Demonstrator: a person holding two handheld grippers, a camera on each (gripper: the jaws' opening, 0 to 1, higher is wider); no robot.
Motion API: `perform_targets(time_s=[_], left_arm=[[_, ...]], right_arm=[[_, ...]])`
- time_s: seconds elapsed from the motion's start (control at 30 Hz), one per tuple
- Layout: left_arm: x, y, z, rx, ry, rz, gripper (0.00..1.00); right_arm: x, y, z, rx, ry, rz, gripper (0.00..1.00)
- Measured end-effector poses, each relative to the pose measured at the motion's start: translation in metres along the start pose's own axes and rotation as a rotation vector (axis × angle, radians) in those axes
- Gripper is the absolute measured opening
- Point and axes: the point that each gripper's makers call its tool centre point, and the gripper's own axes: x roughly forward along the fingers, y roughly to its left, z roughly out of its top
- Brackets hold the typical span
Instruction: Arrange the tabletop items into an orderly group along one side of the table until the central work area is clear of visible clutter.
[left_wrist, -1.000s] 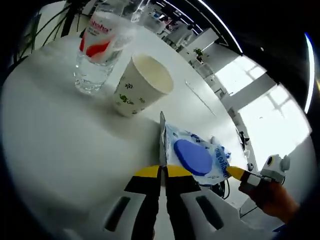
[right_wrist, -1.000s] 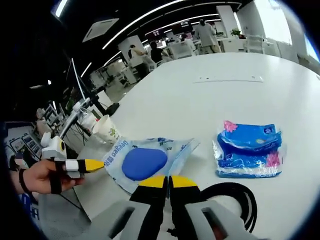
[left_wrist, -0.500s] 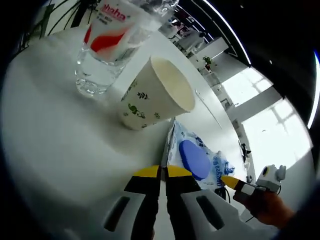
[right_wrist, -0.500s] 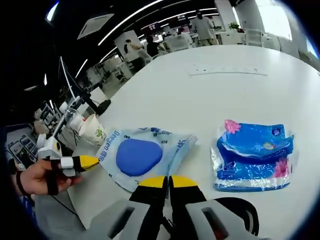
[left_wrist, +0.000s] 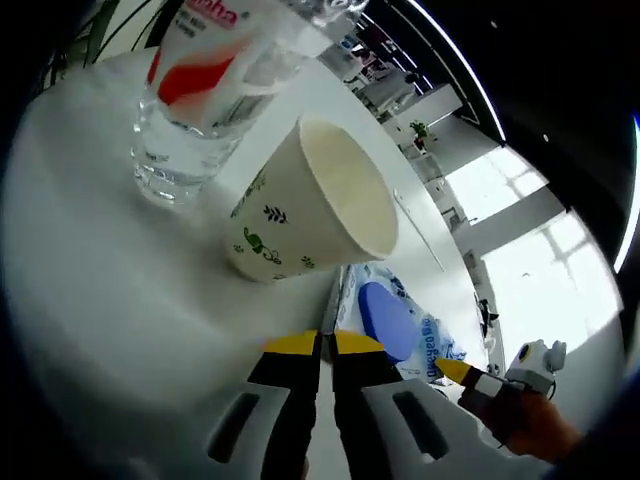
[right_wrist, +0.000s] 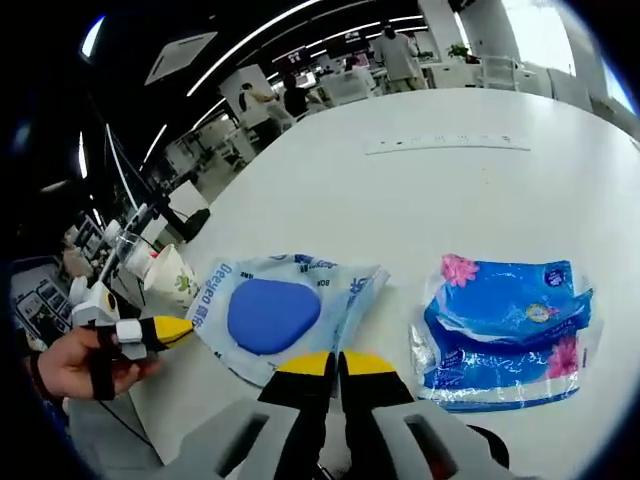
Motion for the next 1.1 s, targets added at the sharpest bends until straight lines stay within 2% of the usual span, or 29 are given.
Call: perform_targets(time_s=[0.17,0.43,0.6,0.73,1.1], left_arm=[[-0.001,0.0,0.003,-0.027,0.0,-0.002,0.02],[-0.008,0.002,0.0,0.02,0.019,-0.001,0.09],[-0.01,0.003,-0.001,0.029,0.022,-0.005,0.09],[-0.014,0.004,-0.007,0.052,0.035,0.004,0.09],[-0.024,0.0,-0.024,0.043,0.044,-0.006,0.08]], right_arm=[[0.0,0.001,0.0,0.008,-0.01,-0.002,0.01],[-0.007,-0.001,-0.001,-0.002,-0.026,-0.009,0.07],[-0.011,-0.002,-0.003,0.002,-0.028,-0.01,0.08],[-0.015,-0.005,-0.006,0.018,-0.03,-0.017,0.08],[-0.027,-0.007,-0.012,0.044,-0.046,-0.024,0.09]])
